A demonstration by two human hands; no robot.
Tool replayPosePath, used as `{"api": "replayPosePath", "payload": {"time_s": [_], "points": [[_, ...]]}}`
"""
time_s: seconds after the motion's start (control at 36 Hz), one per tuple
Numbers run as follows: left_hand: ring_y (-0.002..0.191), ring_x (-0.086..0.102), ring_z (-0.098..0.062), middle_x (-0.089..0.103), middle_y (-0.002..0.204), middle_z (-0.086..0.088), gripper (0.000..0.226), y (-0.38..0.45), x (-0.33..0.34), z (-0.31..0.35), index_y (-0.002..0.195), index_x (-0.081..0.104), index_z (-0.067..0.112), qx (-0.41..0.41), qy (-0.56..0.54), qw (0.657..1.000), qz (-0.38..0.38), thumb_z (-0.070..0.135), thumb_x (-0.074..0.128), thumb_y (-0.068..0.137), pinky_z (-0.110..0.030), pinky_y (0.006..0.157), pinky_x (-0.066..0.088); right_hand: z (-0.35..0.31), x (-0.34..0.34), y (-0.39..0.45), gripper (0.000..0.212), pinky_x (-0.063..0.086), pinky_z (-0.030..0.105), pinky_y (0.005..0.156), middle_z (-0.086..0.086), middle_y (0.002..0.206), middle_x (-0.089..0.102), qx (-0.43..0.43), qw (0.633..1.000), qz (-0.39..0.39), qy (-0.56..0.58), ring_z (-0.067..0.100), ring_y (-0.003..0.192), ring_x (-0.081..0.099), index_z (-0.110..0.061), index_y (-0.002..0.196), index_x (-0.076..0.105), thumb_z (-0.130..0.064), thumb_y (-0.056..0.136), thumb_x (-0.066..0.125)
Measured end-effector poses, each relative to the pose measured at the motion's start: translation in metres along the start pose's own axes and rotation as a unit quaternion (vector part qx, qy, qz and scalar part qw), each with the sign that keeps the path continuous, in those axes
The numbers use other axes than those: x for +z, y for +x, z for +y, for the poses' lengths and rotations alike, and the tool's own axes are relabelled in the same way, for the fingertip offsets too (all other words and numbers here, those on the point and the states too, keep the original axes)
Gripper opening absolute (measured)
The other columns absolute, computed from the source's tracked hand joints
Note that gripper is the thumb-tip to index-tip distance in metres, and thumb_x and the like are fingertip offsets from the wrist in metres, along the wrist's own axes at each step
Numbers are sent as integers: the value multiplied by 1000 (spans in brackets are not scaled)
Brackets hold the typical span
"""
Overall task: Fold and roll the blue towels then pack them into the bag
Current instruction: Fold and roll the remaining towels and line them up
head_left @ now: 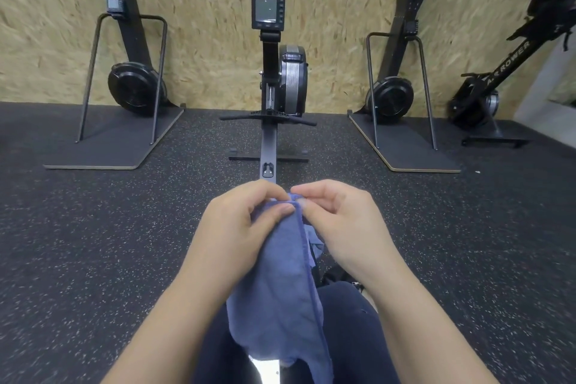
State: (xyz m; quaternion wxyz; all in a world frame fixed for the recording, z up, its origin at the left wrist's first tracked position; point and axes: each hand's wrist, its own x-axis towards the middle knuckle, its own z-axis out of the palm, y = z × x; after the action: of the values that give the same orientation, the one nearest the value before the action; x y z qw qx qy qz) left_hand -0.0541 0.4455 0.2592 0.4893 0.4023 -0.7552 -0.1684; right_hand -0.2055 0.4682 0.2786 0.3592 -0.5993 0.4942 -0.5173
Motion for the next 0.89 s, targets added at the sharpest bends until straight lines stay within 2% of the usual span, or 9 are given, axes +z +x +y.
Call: {"api": "replayPosePath", "payload": {"time_s": [0.11, 0.19, 0.31, 0.5, 0.58, 0.64, 0.75, 0.83, 0.89], "points": [[83, 60, 4, 66, 87, 23, 4, 0, -1, 0, 82, 63, 35, -6, 2, 1000, 1, 33, 63, 79, -7, 71, 39, 0, -1, -2, 20, 50, 13, 73, -6, 91, 74, 4, 1000, -14, -15, -1, 82, 68, -16, 101, 69, -2, 89, 62], [83, 61, 0, 66, 87, 20, 10, 0, -1, 0, 89, 60, 37, -7, 5, 1000, -3, 35, 62, 80, -15, 73, 44, 0, -3, -2, 21, 50, 13, 73, -5, 89, 75, 3, 1000, -25, -16, 1, 83, 69, -16, 101, 70, -1, 89, 61], [82, 62, -5, 66, 82, 16, 8, -1, -1, -2, 87, 60, 39, -18, 2, 1000, -5, 38, 61, 79, -22, 74, 46, 0, -2, -3, 23, 51, 15, 76, -5, 92, 75, -5, 999, -37, -19, 1, 86, 69, -15, 100, 69, 3, 90, 59], [73, 57, -3, 64, 77, 14, 7, 1, -2, -4, 81, 59, 40, -32, 2, 999, -11, 39, 63, 75, -15, 65, 40, -2, -6, -5, 25, 50, 13, 79, -8, 93, 74, -24, 996, -61, -66, -3, 87, 68, -19, 100, 70, 1, 90, 59], [65, 55, 0, 62, 71, 20, 9, 3, -4, -4, 74, 59, 36, -53, -8, 998, -14, 39, 66, 69, -12, 59, 37, -2, -7, -4, 24, 51, 15, 83, -4, 97, 74, -20, 993, -80, -85, -2, 90, 68, -14, 104, 70, 2, 89, 59], [59, 52, 1, 61, 67, 23, 11, 6, -5, -4, 72, 61, 34, -67, -32, 997, -16, 40, 68, 67, -13, 57, 37, -3, -7, -3, 22, 52, 14, 78, -5, 92, 74, -13, 995, -88, -46, -1, 85, 69, -15, 97, 70, 3, 85, 64], [55, 45, -3, 60, 61, 15, 24, 13, -6, -7, 71, 63, 32, -80, -70, 994, -24, 52, 71, 60, -19, 54, 36, -4, -6, 3, 25, 49, 11, 63, -9, 70, 72, -13, 996, -76, 35, 1, 69, 68, -19, 83, 68, 4, 76, 75], [54, 45, -3, 59, 57, 12, 29, 21, -7, -8, 64, 65, 23, -81, -89, 992, -33, 44, 85, 63, -17, 52, 35, -2, -6, 9, 25, 50, 12, 64, -8, 67, 72, -27, 997, -54, 52, 1, 67, 67, -18, 79, 68, 6, 77, 73], [59, 54, -13, 67, 64, 8, 23, 26, -9, -9, 70, 69, 23, -75, -104, 991, -47, 42, 82, 67, -25, 57, 43, -1, -7, 14, 27, 52, 14, 68, -8, 68, 72, -41, 996, -37, 64, 2, 69, 68, -18, 75, 68, 9, 77, 71]]}}
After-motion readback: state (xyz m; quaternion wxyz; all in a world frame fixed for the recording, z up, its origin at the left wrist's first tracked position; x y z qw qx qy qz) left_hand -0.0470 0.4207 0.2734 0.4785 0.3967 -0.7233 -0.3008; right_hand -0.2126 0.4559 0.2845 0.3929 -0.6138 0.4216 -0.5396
